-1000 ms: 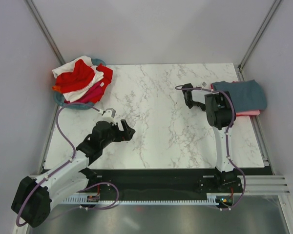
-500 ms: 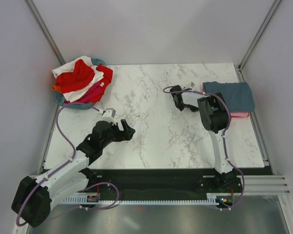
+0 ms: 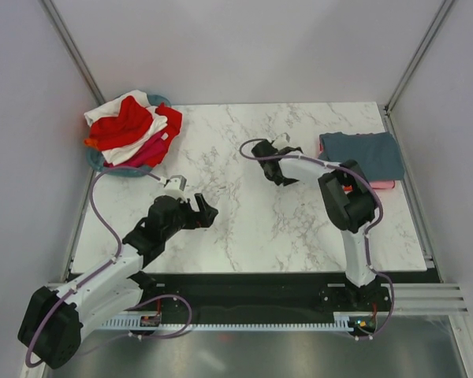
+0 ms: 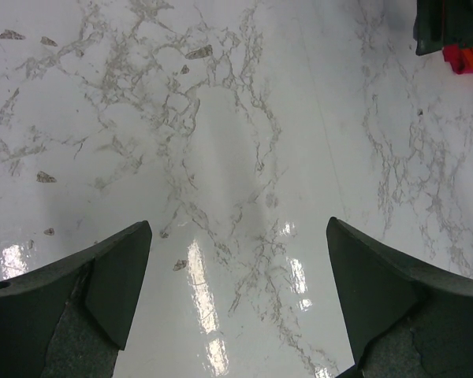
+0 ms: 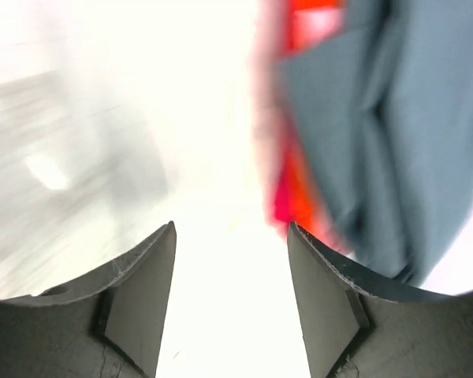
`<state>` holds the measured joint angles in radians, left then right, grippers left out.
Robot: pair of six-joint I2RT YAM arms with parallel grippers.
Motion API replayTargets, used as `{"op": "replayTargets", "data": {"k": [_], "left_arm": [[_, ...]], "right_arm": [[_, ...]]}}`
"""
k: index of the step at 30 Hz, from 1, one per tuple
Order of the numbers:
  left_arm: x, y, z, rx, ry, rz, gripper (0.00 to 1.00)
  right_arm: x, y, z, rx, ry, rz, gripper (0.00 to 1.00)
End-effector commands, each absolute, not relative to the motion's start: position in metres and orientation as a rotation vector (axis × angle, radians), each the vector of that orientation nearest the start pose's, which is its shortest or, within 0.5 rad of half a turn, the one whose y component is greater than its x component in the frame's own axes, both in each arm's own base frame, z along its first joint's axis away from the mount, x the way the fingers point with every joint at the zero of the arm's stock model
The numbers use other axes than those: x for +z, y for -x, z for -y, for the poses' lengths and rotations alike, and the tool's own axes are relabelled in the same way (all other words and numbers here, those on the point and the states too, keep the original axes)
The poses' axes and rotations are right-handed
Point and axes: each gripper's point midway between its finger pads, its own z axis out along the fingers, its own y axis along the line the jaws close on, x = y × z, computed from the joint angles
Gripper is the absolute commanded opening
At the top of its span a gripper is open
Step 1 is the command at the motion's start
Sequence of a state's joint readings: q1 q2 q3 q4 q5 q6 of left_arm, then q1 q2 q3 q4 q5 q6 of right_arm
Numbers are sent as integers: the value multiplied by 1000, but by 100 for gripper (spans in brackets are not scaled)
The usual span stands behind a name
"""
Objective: Fold and stack the t-shirts
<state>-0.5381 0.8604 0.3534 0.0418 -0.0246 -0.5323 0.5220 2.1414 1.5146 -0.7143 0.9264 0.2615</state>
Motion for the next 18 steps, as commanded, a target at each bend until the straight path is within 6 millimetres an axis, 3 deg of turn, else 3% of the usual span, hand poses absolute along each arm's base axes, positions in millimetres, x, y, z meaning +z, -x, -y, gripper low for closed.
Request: {"op": "replayTargets", "data": {"k": [1,3,5,6,8,9,10,12,13,18], "left_arm": [[114,-254,165,-618,-26,-2032,100],[114,-254,164,-617,-27,-2029,100],[115,-253,164,-620,-28,-2024,100],[116,-253,164,-621,-26,-2018,100],[117,-252,163,-621,-28,-2010,100],[117,-251,162,-620,-27,-2008,100],[120,-251,161,-622,-26,-1994,100],[122,-250,159,-617,-19,-1981,100],[126,-249,158,-623,-17,-1963,100],[127,-246,150,-601,1,-1949,100]], "right_arm": [[62,-394,-176,-623,259,-2373,66],[66,-378,-205,-583,344,-2333,66],[72,-367,-219,-513,375,-2307,66],[74,-352,-220,-435,395,-2316,68],[86,-351,-232,-240,359,-2256,74],[70,-333,-224,-184,391,-2279,76],[107,-338,-232,-50,318,-2161,77],[120,-323,-216,14,289,-2085,82],[131,-325,-216,53,253,-2026,83],[135,-303,-177,24,167,-1966,84]]}}
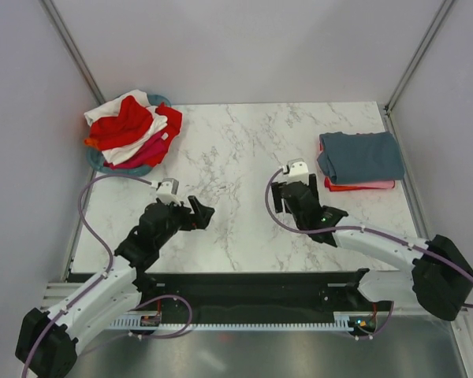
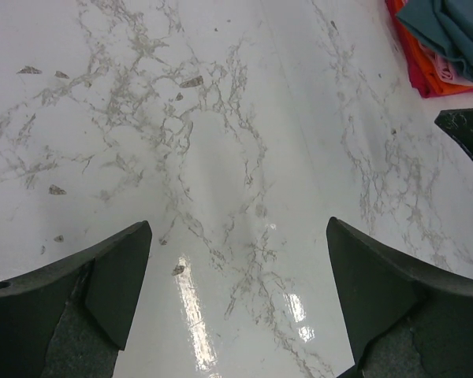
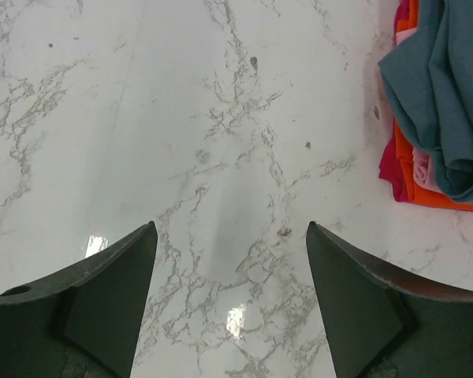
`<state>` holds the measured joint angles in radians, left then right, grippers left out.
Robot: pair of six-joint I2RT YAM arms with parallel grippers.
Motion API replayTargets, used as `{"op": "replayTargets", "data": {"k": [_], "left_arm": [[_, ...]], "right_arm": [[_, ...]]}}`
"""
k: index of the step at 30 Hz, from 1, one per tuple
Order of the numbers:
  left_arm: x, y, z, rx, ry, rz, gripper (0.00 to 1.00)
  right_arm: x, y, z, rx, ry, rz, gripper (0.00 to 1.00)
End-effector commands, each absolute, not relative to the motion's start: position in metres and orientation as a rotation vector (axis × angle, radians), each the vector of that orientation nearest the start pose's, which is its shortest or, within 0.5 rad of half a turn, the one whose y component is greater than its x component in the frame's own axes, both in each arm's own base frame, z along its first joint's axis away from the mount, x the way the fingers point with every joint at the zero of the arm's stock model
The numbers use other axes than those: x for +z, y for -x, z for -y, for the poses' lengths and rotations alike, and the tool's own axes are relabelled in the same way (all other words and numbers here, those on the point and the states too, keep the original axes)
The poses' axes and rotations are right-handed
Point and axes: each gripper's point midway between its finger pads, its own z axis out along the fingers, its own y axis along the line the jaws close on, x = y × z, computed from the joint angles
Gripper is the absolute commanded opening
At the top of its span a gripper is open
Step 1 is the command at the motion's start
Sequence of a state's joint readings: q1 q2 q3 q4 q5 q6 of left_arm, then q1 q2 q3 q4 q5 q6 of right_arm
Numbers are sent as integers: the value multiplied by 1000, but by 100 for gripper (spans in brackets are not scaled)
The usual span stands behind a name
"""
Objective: Fold and stack the t-shirts
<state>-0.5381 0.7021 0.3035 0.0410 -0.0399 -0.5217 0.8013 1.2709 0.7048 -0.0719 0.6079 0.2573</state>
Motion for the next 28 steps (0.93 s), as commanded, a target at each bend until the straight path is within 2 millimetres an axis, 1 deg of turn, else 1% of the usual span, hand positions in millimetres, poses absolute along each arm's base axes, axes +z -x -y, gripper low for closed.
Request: {"op": "replayTargets", "data": {"k": [1,2,3,4,5,6,8,9,11,12,15,18,23,28], "left_arm": [[128,-245,149,-598,6,-1947,100],[129,-244,148,-595,8,-1946,100],[129,-243,147,-594,9,-1951,100],[123,-239,145,-580,10,-1979,100],[122,-238,143,-575,11,-1981,100],[119,-237,142,-576,18,-1985,100],[118,-236,140,-570,31,-1983,100],[118,-236,140,-573,33,-1980,100],[118,-237,139,-570,42,-1973,100],[116,-238,139,-568,47,-1976,100],[116,-239,138,-564,58,-1971,100],[117,-238,138,-568,61,-1967,100],[118,-237,137,-574,65,-1953,100],[118,-237,137,-577,67,-1950,100]], "right_arm": [[134,-300,-172,23,154,-1961,84],[134,-296,-168,25,144,-1953,84],[133,-288,-158,36,119,-1935,84],[136,-286,-156,69,85,-1911,84],[136,-283,-152,84,67,-1895,84],[133,-275,-144,103,48,-1877,85],[133,-270,-138,145,-4,-1832,85],[128,-265,-129,154,-33,-1808,85],[138,-262,-130,205,-46,-1767,85],[140,-260,-123,209,-76,-1741,85],[144,-256,-117,232,-123,-1707,87],[146,-256,-118,252,-122,-1695,89],[143,-259,-117,216,-130,-1717,89],[135,-263,-124,198,-96,-1759,89]]}}
